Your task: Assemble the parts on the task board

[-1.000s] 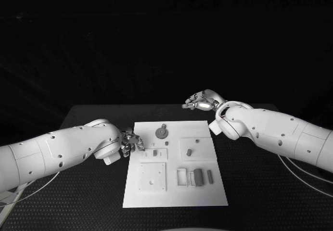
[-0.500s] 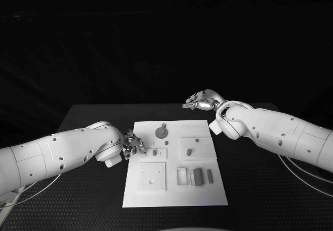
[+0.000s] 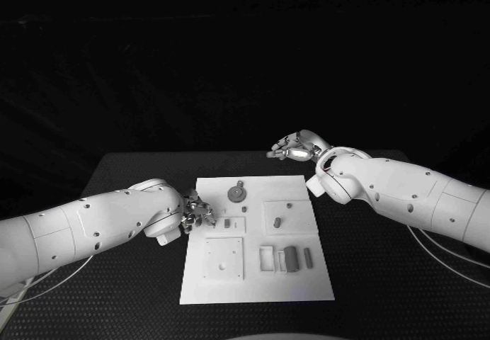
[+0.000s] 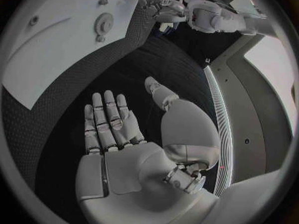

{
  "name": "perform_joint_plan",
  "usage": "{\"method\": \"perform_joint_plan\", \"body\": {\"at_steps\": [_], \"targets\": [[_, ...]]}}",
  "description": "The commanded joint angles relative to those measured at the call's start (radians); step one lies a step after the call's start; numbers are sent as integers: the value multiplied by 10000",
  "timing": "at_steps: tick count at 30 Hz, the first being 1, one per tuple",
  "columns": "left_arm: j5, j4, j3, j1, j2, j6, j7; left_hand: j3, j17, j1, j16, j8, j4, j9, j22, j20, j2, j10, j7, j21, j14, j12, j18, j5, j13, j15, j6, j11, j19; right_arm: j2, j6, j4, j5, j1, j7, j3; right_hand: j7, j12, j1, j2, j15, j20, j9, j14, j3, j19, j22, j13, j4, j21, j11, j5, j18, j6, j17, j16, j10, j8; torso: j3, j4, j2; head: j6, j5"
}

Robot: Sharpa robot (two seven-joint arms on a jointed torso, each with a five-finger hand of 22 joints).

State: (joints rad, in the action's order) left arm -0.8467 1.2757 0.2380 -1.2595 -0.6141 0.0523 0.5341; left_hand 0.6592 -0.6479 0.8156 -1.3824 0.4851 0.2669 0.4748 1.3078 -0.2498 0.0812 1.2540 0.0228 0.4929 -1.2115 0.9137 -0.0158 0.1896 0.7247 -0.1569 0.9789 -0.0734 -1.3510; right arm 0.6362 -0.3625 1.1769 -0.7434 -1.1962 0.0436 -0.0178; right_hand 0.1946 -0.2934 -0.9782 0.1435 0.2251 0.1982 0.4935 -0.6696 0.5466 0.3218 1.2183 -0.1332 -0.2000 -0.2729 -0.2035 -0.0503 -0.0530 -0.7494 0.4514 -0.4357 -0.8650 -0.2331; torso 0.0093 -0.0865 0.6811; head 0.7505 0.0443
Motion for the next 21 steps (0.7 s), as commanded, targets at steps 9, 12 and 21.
{"method": "perform_joint_plan", "body": {"at_steps": [9, 12, 21], "targets": [[-91, -77, -7, 105, 111, -306, 40, 119, -20, -46, -23, 640, -92, 880, 191, 0, 111, 92, 79, 32, -195, 18, -49, -115, 13, -263, 758, -62, -22, -8, 73, 4, -13, -1, 58, 5, 319, -42, 4, -136, 9, -9, -14, 66, -42, -38, 21, 18, 42, 43, -20, 14, 75, 67, 13, 60, 68, -50, 10, 3, -7, 10, 27], [-91, -109, -7, 112, 120, -285, 34, 121, -21, -51, -19, 632, -97, 886, 189, 1, 114, 86, 82, 31, -188, 14, -48, -133, 13, -261, 753, -60, -16, 0, 77, 10, -13, -1, 58, 5, 319, -44, 5, -137, 9, -9, -15, 67, -42, -37, 23, 20, 43, 45, -20, 14, 75, 67, 13, 60, 68, -51, 16, -3, -8, 13, 25], [-91, -212, -7, 152, 175, -298, 39, 124, -22, -54, -17, 625, -102, 893, 187, 0, 120, 81, 84, 30, -183, 12, -47, -149, 13, -260, 748, -58, -10, 7, 86, 20, -11, 0, 62, 5, 319, -48, 8, -138, 9, -9, -18, 68, -43, -36, 28, 26, 46, 50, -20, 14, 74, 68, 14, 60, 68, -53, 13, -2, -6, 23, 40]]}}
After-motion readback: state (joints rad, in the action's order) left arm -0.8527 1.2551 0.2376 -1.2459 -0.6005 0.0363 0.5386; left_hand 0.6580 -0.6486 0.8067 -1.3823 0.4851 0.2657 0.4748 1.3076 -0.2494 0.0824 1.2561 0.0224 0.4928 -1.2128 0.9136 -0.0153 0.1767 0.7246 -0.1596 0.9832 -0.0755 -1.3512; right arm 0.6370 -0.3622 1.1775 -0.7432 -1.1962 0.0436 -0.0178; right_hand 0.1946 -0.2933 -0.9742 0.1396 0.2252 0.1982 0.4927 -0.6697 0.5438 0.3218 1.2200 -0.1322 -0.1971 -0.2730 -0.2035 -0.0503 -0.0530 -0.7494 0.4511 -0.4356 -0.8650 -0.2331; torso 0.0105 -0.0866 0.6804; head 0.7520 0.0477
